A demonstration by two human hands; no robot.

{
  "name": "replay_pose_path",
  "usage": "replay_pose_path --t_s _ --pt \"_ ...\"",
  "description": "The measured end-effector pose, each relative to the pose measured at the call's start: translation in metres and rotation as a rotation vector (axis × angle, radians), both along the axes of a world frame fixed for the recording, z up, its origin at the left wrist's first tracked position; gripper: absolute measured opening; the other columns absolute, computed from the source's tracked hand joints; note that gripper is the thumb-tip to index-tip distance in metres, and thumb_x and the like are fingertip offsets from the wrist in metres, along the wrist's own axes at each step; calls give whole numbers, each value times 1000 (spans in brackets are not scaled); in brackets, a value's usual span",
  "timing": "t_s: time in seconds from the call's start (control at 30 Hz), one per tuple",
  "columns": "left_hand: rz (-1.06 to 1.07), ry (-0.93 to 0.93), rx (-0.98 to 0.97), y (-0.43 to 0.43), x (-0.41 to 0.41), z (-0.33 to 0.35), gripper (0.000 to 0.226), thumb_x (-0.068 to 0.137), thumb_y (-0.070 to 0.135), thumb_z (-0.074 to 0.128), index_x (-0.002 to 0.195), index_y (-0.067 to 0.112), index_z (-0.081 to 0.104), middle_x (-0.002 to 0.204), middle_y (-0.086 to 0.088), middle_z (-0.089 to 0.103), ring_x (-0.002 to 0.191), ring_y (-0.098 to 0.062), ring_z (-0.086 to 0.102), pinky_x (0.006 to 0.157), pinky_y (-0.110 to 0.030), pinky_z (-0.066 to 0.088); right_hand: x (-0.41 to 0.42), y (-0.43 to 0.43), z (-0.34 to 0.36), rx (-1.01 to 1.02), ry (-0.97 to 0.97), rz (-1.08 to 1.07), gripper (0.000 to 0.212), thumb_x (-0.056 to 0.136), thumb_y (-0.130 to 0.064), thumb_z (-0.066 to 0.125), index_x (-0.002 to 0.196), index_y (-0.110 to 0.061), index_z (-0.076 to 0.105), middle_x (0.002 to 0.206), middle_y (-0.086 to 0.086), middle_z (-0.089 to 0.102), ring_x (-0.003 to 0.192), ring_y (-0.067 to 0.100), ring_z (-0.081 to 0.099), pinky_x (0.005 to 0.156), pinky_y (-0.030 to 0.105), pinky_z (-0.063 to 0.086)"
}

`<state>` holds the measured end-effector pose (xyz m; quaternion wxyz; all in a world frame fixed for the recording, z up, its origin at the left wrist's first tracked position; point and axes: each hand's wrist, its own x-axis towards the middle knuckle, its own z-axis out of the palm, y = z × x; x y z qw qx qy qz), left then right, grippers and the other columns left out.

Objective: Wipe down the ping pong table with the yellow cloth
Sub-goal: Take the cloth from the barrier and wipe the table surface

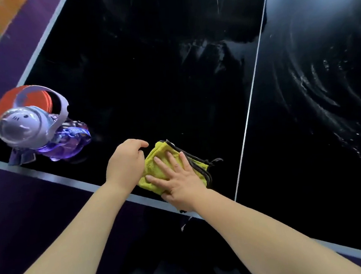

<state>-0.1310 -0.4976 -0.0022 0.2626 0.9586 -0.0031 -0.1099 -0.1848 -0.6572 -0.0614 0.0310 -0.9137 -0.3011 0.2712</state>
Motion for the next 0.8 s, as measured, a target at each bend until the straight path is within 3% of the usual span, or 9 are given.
replay_pose_path --t_s 0.2,0.3,0.37,0.47,0.53,0.67,0.8 --pt "-149 20 -27 -53 -19 2 29 94 11 44 114 19 63 118 5 60 110 -11 53 86 -25 44 -60 -72 -1 -9 8 -167 59 97 -54 22 149 -51 -5 155 -6 -30 139 28 -38 109 51 -30" --pt "-255 24 -40 -84 -31 5 28 94 13 45 114 20 63 119 9 59 110 -9 52 84 -20 41 -85 -112 2 -48 6 -323 59 99 -53 22 146 -52 -13 151 -10 -37 136 25 -42 109 49 -31" --pt "-308 25 -50 -101 -38 5 27 94 14 45 114 21 63 119 11 58 109 -7 51 82 -19 42 -102 -138 3 -78 -4 -443 58 98 -53 19 144 -53 -17 148 -11 -41 135 23 -44 108 47 -32" --pt "-373 26 -66 -118 -48 4 26 95 16 46 114 22 62 119 11 57 108 -7 52 84 -22 46 -130 -172 6 -125 -37 -695 59 91 -55 8 145 -50 -15 151 -8 -36 142 24 -33 112 47 -27" --pt "-407 35 -69 -125 -53 3 26 95 16 46 114 23 62 120 12 57 109 -7 52 84 -24 47 -145 -189 10 -182 -3 -879 58 95 -52 11 145 -48 -17 151 -7 -37 145 26 -27 115 49 -22" --pt "-449 -11 -76 -122 -59 6 26 94 16 47 113 23 63 120 11 57 109 -9 53 83 -26 48 -145 -192 29 -187 47 -1062 61 101 -44 28 153 -41 -2 162 1 -20 148 28 -18 118 53 -11" --pt "-448 -75 -101 -95 -54 22 25 93 16 49 113 22 63 120 11 57 107 -8 54 78 -24 49 -119 -157 49 -126 -126 -1156 59 98 -49 39 152 -27 28 162 7 13 150 26 0 117 52 -6"
